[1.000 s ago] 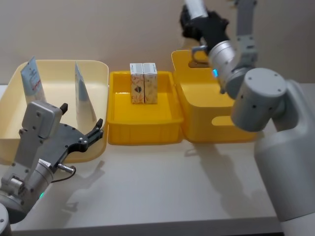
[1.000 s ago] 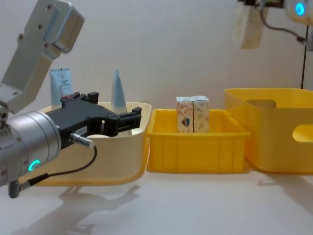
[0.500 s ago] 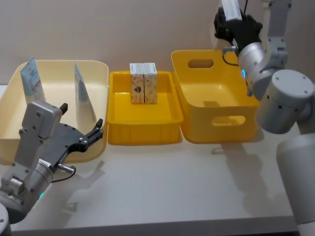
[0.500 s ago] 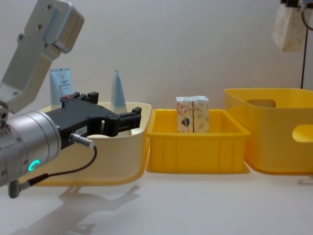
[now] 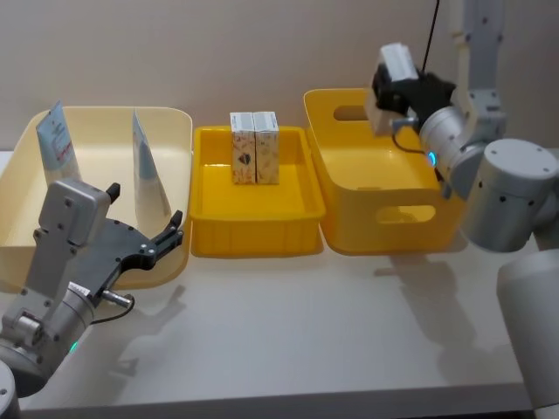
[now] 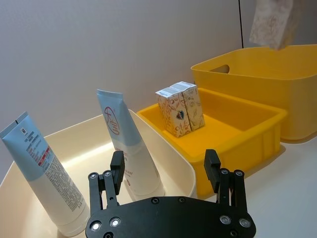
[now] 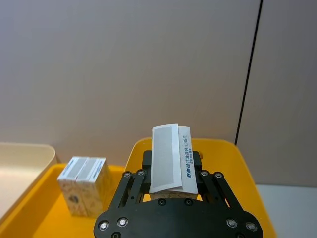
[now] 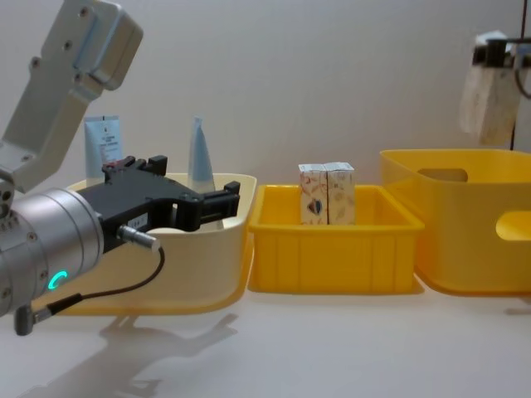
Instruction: Bimanual collaborative sorting of washing and personal care products
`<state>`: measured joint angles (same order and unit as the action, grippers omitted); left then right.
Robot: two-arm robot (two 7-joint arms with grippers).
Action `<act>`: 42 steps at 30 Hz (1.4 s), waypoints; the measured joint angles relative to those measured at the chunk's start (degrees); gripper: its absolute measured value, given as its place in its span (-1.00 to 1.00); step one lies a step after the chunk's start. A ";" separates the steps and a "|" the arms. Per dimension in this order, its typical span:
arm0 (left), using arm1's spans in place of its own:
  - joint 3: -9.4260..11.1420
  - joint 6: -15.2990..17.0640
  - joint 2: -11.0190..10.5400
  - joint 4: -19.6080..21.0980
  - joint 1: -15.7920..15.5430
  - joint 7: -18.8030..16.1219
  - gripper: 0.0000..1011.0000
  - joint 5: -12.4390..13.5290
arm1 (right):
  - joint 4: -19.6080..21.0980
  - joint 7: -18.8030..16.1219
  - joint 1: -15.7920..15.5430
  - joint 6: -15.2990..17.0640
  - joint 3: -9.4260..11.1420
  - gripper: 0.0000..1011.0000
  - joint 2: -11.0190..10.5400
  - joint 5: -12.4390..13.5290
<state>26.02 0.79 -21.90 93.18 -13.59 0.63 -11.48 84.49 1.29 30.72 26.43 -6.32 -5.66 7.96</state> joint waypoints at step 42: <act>0.00 0.00 0.00 0.00 0.00 0.00 0.98 0.01 | -8.48 -5.15 2.20 10.62 -2.84 0.93 1.09 0.84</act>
<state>26.02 0.79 -21.89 93.18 -13.59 0.63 -11.48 76.01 -3.86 32.92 37.05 -9.16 -4.56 8.79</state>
